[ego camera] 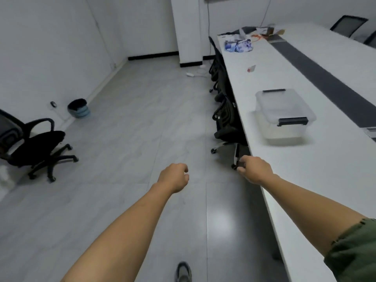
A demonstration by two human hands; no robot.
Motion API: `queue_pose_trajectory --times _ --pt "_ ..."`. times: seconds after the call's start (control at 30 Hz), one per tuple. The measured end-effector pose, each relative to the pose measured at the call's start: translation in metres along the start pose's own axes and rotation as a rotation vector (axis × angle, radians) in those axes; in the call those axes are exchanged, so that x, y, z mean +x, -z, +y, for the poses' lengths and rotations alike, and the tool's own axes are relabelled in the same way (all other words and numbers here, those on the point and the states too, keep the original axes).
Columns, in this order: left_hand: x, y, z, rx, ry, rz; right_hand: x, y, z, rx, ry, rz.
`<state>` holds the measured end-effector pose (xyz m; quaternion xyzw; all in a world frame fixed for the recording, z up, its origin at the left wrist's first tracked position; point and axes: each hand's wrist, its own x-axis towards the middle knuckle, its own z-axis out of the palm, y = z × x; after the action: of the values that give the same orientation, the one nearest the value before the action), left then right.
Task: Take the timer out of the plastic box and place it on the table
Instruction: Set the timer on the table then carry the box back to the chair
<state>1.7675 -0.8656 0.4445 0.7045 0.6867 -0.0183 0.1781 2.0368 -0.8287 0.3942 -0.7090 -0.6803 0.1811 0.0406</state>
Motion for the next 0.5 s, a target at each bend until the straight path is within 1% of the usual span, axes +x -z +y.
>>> queue_pose_trajectory --times 0.1,0.27,0.37,0.5 --pt "0.069 0.018 -0.002 0.032 -0.127 -0.023 0.036 0.007 0.004 0.054 -0.155 0.058" --pt "0.163 0.054 0.011 0.106 -0.304 -0.065 0.072 0.025 0.008 0.140 -0.338 0.112" --pt "0.215 0.065 0.039 0.122 -0.415 -0.078 0.087 0.039 0.024 0.187 -0.459 0.154" --pt "0.272 0.063 0.086 0.128 -0.541 -0.118 0.111 0.055 0.058 0.230 -0.592 0.203"
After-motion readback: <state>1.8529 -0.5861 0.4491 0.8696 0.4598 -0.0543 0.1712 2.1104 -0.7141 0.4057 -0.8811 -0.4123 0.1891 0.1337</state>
